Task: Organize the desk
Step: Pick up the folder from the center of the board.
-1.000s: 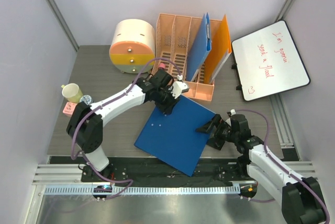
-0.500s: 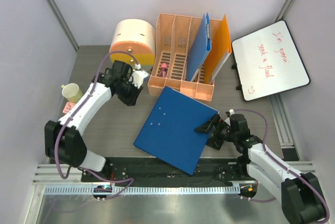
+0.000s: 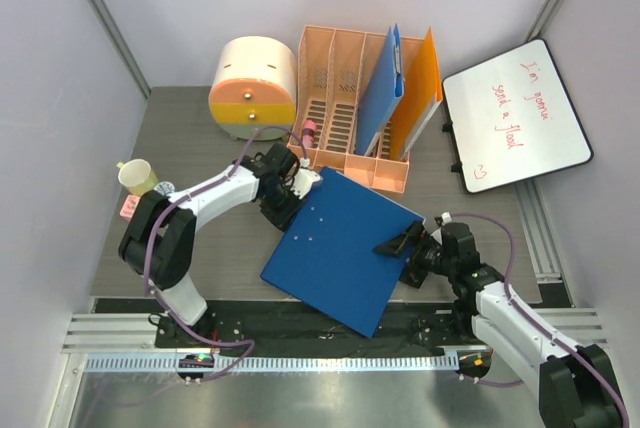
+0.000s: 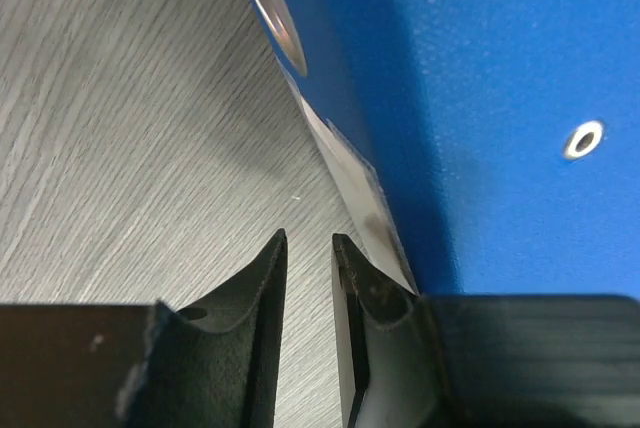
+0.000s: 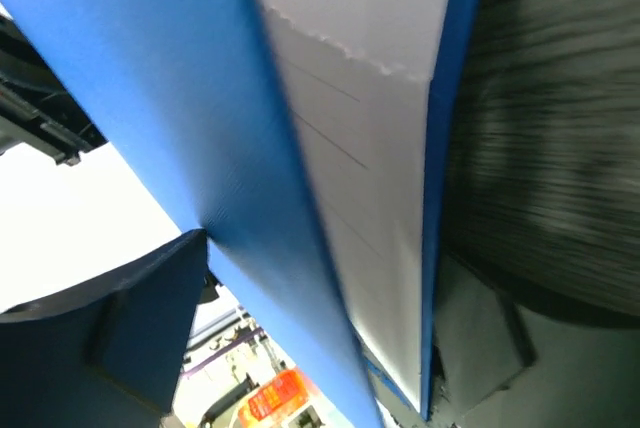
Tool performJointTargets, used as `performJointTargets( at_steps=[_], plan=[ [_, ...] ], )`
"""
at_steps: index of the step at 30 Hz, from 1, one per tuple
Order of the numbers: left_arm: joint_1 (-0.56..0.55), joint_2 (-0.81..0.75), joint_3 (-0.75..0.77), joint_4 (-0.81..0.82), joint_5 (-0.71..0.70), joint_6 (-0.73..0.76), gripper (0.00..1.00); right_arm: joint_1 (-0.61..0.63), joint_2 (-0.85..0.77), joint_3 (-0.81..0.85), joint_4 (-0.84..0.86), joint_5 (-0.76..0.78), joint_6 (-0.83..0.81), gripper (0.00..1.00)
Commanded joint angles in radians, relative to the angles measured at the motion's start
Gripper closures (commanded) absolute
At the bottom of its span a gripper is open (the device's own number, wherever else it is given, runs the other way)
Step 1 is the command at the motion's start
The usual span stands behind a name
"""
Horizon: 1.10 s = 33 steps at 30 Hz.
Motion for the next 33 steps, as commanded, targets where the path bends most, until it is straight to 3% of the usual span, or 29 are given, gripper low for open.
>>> performJointTargets(
  at_steps=[1,3,6,7,12,17,20,23,26,29,33],
  plan=[
    [-0.028,-0.051,0.024,0.028,0.053,-0.036,0.75,0.009,-0.071,-0.065,-0.086,0.040,0.056,0.26],
    [-0.038,-0.065,0.019,0.027,0.058,-0.041,0.75,0.009,-0.125,-0.057,-0.091,0.029,0.073,0.38],
    [-0.064,-0.088,0.010,0.024,0.069,-0.050,0.75,0.007,-0.191,-0.037,-0.102,0.022,0.103,0.74],
    [-0.068,-0.096,0.008,0.025,0.075,-0.055,0.75,0.009,-0.206,-0.025,-0.103,0.020,0.107,0.81],
    [-0.119,-0.108,0.010,0.025,0.093,-0.062,0.75,0.013,-0.256,0.015,-0.111,0.006,0.126,0.99],
    [-0.162,-0.122,0.008,0.013,0.133,-0.059,0.75,0.015,-0.306,0.073,-0.100,-0.006,0.147,0.99],
    [-0.154,-0.156,0.050,-0.027,0.139,-0.035,0.75,0.015,-0.323,0.182,-0.178,-0.012,0.106,0.99],
    [-0.105,-0.219,0.177,-0.097,0.153,-0.010,0.75,0.015,-0.305,0.330,-0.307,-0.033,-0.015,0.99],
    [0.023,-0.291,0.336,-0.170,0.188,0.011,0.75,0.015,-0.306,0.433,-0.382,-0.064,-0.061,0.99],
    [0.082,-0.323,0.439,-0.132,0.192,0.014,0.74,0.015,-0.314,0.504,-0.468,-0.075,-0.077,0.99],
    [0.076,-0.251,0.441,-0.015,0.170,-0.027,0.73,0.015,-0.335,0.549,-0.537,-0.153,-0.069,0.99]
  ],
)
